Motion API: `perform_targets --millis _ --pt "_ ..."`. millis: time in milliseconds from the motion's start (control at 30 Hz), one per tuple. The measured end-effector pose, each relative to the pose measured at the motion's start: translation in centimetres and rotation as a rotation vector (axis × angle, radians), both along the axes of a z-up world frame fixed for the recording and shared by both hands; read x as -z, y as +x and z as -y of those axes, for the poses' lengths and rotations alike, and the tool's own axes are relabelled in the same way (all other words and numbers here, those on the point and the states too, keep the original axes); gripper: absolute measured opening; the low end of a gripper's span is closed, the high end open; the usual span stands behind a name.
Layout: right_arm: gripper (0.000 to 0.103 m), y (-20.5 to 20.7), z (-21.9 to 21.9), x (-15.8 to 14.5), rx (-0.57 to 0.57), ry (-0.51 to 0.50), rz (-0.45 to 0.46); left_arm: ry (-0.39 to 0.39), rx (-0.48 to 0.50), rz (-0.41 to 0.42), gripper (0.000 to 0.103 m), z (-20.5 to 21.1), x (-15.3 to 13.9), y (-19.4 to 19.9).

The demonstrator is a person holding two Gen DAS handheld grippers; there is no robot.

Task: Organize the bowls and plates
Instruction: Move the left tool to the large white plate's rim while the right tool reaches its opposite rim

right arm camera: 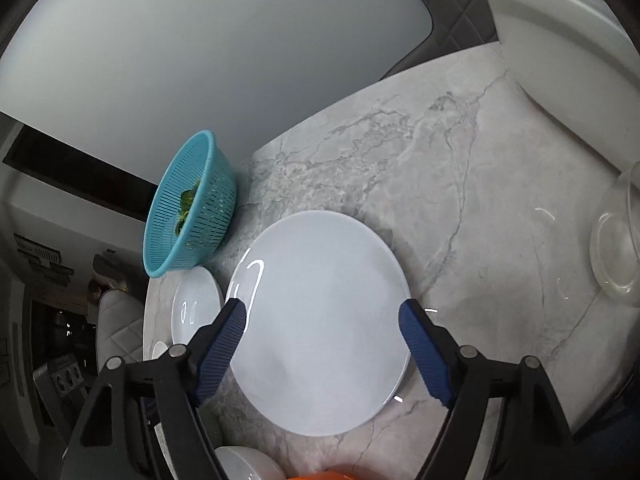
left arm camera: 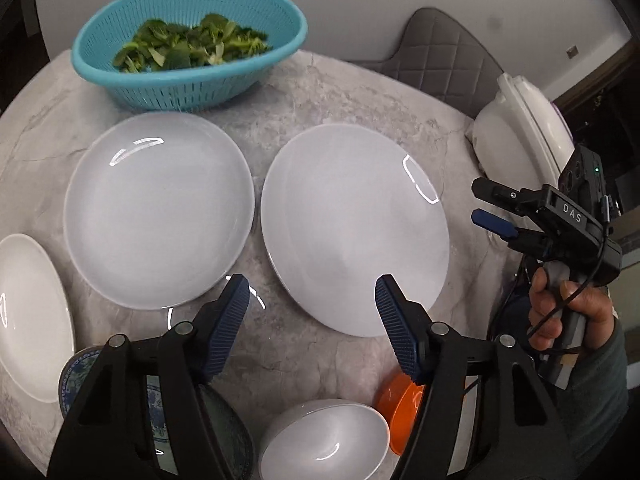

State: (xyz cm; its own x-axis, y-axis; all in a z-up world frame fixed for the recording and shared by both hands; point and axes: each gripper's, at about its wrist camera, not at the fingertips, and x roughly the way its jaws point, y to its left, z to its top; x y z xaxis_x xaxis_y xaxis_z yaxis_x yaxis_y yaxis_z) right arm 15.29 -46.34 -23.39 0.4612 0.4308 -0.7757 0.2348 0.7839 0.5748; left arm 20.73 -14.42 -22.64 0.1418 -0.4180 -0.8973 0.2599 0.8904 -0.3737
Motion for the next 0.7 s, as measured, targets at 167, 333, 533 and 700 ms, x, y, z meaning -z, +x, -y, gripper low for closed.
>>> perform_targets --millis 167,333,533,700 --pt "0.072 0.2 0.9 3.0 -0.008 -0.001 -0.056 0.063 0.005 -0.134 0.063 0.7 3.6 2.0" --pt "0.066 0.2 2.1 4.6 -0.001 0.017 -0.077 0.032 -0.002 -0.172 0.060 1.2 5.9 2.3" --pt "0.058 0.7 2.5 5.8 -0.029 0.058 -0.110 -0.041 -0.026 -0.181 0.048 2.3 7.1 4.1" --pt "0.050 1.3 2.7 6.7 -0.063 0.108 -0.150 -0.058 -0.054 -0.178 0.045 3.2 7.7 4.7"
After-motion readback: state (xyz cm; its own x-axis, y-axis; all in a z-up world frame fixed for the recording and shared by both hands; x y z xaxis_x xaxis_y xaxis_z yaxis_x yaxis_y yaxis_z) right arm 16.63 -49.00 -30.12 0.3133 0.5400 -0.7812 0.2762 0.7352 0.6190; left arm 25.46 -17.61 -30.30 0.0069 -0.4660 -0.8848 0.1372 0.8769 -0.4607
